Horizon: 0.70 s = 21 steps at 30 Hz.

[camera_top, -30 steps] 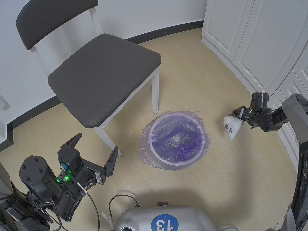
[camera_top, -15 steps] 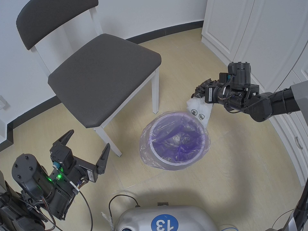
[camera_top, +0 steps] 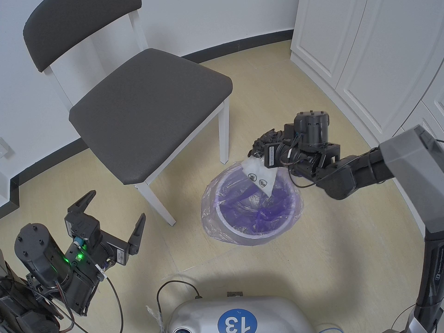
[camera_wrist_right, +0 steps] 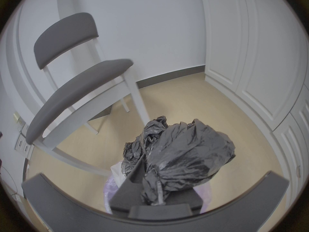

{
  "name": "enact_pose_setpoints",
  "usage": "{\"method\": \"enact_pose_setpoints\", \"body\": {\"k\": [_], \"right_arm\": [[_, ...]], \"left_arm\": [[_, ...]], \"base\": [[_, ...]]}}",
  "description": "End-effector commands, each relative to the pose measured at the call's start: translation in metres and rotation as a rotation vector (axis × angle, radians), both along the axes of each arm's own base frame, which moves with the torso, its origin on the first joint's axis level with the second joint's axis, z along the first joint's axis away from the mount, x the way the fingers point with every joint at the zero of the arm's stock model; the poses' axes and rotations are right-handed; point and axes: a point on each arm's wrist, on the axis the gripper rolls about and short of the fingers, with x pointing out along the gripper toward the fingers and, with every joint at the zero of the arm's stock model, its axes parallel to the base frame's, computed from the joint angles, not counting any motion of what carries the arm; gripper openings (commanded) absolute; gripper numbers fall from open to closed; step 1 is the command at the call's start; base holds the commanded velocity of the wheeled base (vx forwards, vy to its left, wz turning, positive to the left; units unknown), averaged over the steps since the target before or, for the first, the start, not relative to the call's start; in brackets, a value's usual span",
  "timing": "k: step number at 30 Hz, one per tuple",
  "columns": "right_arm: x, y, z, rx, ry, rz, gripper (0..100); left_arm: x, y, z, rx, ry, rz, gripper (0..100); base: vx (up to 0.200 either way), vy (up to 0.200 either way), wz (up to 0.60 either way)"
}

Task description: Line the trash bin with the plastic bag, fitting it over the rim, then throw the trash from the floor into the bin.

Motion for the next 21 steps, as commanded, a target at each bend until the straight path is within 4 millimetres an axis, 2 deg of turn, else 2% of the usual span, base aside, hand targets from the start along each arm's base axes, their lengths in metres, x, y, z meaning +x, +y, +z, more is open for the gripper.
{"method": "enact_pose_setpoints", "body": {"k": [1,7,14,17,18,21], "right_arm": [[0.005,0.012,-0.041,-0.041,0.053,0.015,0],[0.009,0.015,-0.062,-0.069,0.022,0.003,0],[0.005,0.009,-0.065,-0.078,-0.022,0.001,0],[0.001,0.008,-0.065,-0.074,-0.029,0.002,0],[-0.009,0.004,-0.06,-0.077,-0.023,0.005,0],[-0.019,0.001,-0.066,-0.097,-0.002,0.015,0]], "left_arm": [[-0.002,0.002,0.003,-0.014,-0.022,0.003,100],[-0.004,0.003,-0.001,0.003,-0.003,0.0,100],[-0.004,0.003,-0.001,0.003,-0.003,0.0,100],[-0.004,0.003,-0.001,0.005,-0.001,0.0,100],[-0.004,0.003,-0.001,0.006,0.0,0.0,100],[-0.004,0.003,-0.001,0.005,-0.001,-0.002,100]], "base": [[0.0,0.0,0.0],[0.0,0.0,0.0],[0.0,0.0,0.0],[0.0,0.0,0.0],[0.0,0.0,0.0],[0.0,0.0,0.0]]}}
